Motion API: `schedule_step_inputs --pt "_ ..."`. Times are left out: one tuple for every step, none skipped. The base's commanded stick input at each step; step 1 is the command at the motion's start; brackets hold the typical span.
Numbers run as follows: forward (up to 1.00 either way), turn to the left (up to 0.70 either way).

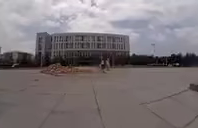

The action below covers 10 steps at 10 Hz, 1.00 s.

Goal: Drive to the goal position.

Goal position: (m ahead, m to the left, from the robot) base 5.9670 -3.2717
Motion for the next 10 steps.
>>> schedule_step_inputs --pt "0.70 -0.35" --pt "0.70 -0.35" --pt "0.70 -0.35" --pt "0.70 -0.10" --pt "0.70 0.00" --pt "0.70 0.00" --pt "0.70 0.00" --pt "0.70 0.00" --pt "0.70 0.00" --pt "0.70 0.00"
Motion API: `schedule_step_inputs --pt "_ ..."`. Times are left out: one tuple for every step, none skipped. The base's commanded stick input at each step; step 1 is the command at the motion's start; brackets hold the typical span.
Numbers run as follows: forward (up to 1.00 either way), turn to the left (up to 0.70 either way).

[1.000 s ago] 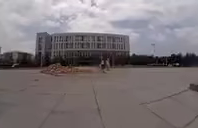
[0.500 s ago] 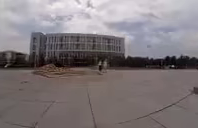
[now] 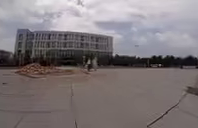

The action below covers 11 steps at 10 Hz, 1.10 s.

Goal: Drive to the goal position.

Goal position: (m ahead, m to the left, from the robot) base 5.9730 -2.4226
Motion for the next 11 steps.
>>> schedule_step_inputs --pt "0.70 0.00" --pt "0.70 0.00" --pt "0.70 -0.10" --pt "0.70 -0.30" --pt "0.70 -0.34" --pt "0.70 -0.35" --pt "0.70 -0.35" --pt "0.70 -0.35" --pt "0.70 -0.35" --pt "0.70 -0.35" --pt "0.70 -0.35"
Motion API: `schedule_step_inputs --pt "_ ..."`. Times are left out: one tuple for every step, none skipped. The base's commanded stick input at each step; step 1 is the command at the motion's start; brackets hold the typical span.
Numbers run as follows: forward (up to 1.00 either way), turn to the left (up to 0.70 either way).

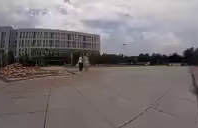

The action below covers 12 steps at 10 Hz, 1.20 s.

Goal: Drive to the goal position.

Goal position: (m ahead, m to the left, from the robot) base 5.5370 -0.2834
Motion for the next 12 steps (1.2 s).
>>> schedule_step_inputs --pt "0.70 -0.23" --pt "0.70 -0.03" --pt "0.70 0.00" --pt "0.70 0.00" --pt "0.70 0.00" --pt "0.70 0.00" --pt "0.70 0.00" --pt "0.70 0.00" --pt "0.70 0.00" --pt "0.70 0.00" --pt "0.70 0.00" --pt "0.70 0.00"
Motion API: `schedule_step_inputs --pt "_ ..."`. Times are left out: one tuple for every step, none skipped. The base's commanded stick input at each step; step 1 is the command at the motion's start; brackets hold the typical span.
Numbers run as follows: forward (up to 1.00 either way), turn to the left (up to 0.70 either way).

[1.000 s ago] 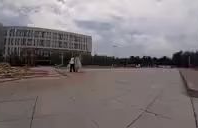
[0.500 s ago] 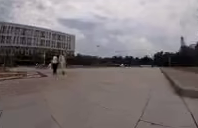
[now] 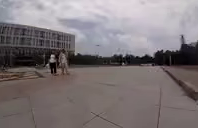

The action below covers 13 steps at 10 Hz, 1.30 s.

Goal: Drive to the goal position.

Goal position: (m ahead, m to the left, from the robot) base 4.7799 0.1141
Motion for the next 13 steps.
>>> schedule_step_inputs --pt "0.70 0.00" --pt "0.70 -0.08" --pt "0.70 -0.26" --pt "0.70 -0.35" --pt "0.70 -0.35" --pt "0.70 -0.32" --pt "0.70 0.00" --pt "0.70 0.00" --pt "0.70 0.00" --pt "0.70 0.00" --pt "0.70 0.00" --pt "0.70 0.00" --pt "0.70 0.00"
